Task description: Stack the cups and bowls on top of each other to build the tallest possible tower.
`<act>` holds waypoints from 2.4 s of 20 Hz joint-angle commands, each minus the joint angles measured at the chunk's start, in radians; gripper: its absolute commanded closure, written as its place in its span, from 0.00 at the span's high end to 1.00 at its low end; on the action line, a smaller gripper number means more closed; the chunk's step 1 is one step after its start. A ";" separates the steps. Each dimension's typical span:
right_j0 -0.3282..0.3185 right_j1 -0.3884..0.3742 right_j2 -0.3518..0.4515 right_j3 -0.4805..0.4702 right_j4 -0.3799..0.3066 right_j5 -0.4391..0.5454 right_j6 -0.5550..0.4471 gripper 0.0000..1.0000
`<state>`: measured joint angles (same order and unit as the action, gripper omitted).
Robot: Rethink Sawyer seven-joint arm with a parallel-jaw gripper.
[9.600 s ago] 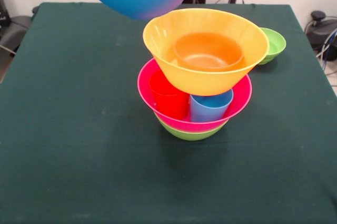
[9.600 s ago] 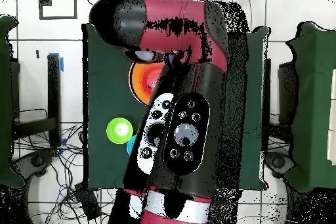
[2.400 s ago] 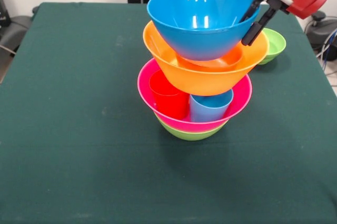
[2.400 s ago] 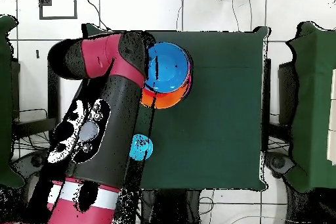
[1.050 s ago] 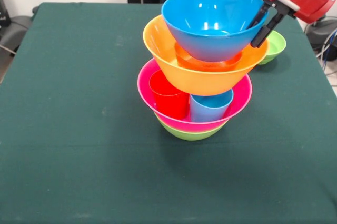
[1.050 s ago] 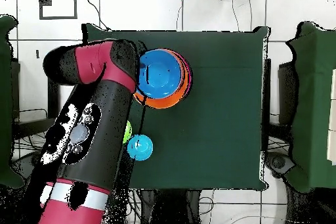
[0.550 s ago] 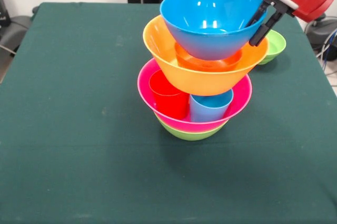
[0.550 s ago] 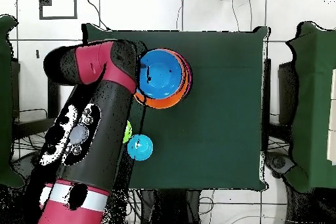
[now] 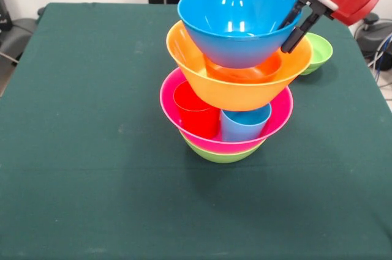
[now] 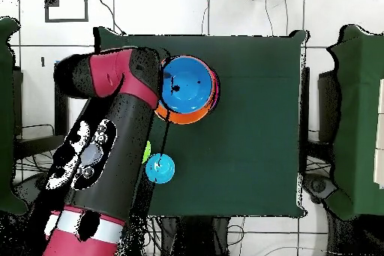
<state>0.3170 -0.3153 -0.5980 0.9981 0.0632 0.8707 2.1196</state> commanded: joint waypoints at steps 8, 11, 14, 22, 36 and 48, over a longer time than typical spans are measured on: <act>0.015 -0.001 0.072 0.110 0.036 -0.065 0.237 0.00; 0.016 -0.003 0.072 0.117 0.038 -0.072 0.237 0.00; 0.019 -0.004 0.071 0.124 0.041 -0.077 0.238 0.00; 0.024 0.000 0.066 0.131 0.054 -0.086 0.237 0.00; 0.035 0.005 0.045 0.131 0.045 -0.104 0.228 1.00; 0.022 0.001 0.037 0.113 0.059 -0.060 0.209 1.00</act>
<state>0.3408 -0.3148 -0.6285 1.0471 0.1029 0.8147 2.1196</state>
